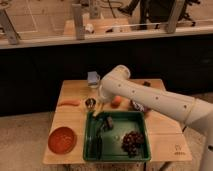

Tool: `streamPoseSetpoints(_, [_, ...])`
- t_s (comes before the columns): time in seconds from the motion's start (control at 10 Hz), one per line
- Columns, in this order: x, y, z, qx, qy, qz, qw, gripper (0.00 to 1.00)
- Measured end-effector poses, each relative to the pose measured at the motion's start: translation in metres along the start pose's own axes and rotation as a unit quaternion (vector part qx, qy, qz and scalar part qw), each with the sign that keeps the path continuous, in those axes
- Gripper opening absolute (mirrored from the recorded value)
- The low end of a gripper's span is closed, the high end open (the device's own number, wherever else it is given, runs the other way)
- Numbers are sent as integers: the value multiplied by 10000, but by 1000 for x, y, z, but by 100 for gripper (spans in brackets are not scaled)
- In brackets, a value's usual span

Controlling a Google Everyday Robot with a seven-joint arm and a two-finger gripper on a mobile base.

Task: Place banana in metal cup

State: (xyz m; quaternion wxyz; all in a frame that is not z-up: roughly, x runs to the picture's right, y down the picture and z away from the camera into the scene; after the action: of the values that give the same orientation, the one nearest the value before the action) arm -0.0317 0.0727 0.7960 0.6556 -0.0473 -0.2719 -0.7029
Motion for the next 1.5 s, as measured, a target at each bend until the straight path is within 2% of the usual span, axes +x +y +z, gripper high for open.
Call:
streamPoseSetpoints(0.2, [11,-10,23,18,-139,27,9999,0])
streamPoseSetpoints(0.4, [16,-12,37,-7,-174,39,9998,0])
streamPoseSetpoints(0.9, [34,-11,42,-61,-25,76,9999,1])
streamPoseSetpoints(1.0, [37,-13,44,-59,-16,84,9999,6])
streamPoseSetpoints(1.2, [44,-16,44,-29,40,157,9999,28])
streamPoseSetpoints(1.3, [46,-16,44,-22,60,183,9998,35])
streamPoseSetpoints(1.5, [52,-21,44,6,119,215,9997,56])
